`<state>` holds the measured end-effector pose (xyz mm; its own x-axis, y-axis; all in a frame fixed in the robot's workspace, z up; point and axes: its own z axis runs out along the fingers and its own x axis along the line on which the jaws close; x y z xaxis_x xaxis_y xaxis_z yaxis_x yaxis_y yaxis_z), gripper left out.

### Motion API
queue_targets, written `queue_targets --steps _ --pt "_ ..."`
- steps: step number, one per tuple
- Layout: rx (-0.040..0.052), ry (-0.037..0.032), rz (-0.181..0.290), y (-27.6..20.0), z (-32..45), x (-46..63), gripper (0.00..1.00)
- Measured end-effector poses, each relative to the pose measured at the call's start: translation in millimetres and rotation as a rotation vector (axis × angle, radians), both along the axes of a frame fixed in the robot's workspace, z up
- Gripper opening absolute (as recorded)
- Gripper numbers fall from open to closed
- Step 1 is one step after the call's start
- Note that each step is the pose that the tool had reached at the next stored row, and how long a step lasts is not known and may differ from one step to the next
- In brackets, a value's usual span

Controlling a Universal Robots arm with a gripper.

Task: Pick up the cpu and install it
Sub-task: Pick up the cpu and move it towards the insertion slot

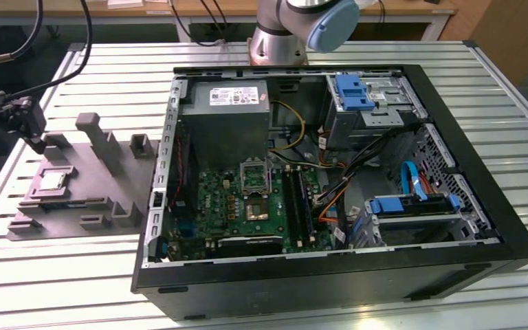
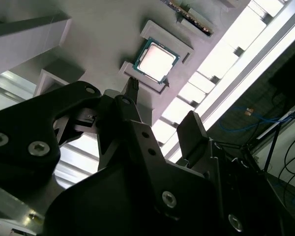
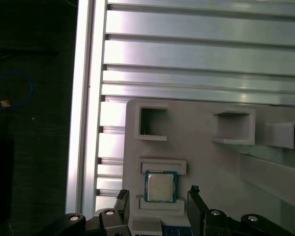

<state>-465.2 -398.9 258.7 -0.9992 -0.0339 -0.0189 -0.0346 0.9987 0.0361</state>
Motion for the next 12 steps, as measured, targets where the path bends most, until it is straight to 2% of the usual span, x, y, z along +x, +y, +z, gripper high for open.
queue_targets --steps 7,12 --pt "0.0001 -0.0001 0.0 0.0 -3.9 0.0 0.58" --pt "0.0002 0.0 0.0 -2.2 -9.2 0.1 0.58"
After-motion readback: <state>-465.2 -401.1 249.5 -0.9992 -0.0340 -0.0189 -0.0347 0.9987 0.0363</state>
